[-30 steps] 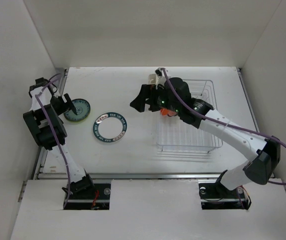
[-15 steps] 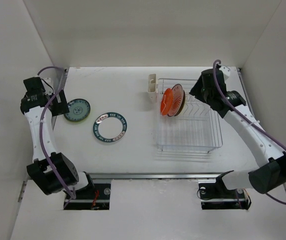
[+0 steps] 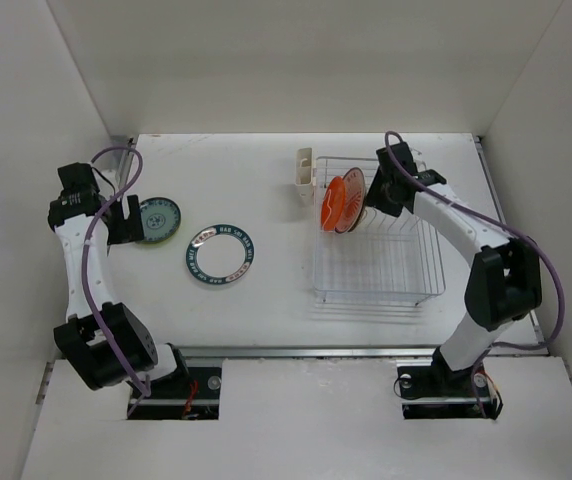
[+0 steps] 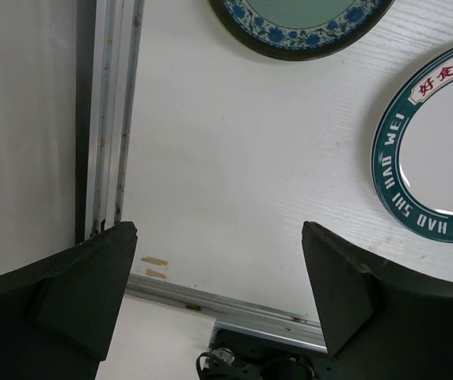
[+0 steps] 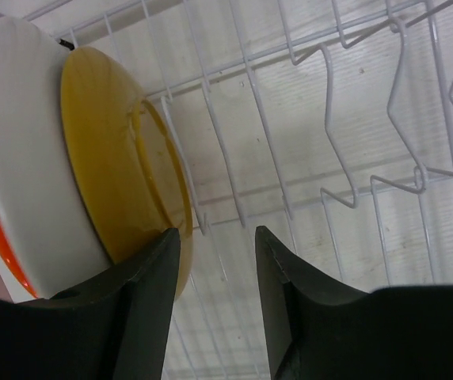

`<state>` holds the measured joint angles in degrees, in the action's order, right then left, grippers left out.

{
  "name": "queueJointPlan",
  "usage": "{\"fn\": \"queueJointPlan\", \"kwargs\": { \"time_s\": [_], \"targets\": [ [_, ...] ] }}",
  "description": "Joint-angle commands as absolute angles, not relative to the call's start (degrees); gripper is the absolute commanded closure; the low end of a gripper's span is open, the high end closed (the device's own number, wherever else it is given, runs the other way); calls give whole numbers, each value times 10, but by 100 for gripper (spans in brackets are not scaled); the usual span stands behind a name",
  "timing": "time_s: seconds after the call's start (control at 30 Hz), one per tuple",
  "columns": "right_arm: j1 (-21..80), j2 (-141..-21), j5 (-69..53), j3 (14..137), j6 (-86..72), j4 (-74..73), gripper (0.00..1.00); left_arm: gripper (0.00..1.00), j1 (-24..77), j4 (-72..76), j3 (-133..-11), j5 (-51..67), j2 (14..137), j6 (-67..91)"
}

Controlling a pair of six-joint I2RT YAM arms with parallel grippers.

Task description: Unload the plates from the dish rack

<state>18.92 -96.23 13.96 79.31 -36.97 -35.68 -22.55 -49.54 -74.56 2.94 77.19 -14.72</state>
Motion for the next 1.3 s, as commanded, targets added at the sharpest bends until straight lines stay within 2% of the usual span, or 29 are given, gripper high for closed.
{"fn": "queueJointPlan", "kwargs": {
  "time_s": [0.0, 0.13, 0.3, 0.47, 0.77, 1.07, 1.27],
  "targets": [
    [187, -967, 99, 801, -359, -311, 52, 17, -223, -511, -737, 34, 748, -156],
    [187, -960, 119, 787, -364, -306, 52, 17, -223, -511, -726, 34, 748, -156],
    [187, -888, 164, 776, -369, -331, 52, 17, -223, -511, -721, 34, 748, -156],
    [187, -836, 145, 771, -358, -331, 52, 17, -223, -511, -721, 39, 748, -156],
    [187, -880, 139, 759, -352, -320, 50, 17, -223, -511, -726, 40, 743, -157],
    [187, -916, 72, 759, -340, -278, 50, 17, -223, -511, -715, 34, 743, -157],
    [187, -954, 90, 759, -340, -279, 50, 17, -223, -511, -699, 34, 743, -157]
  ]
}}
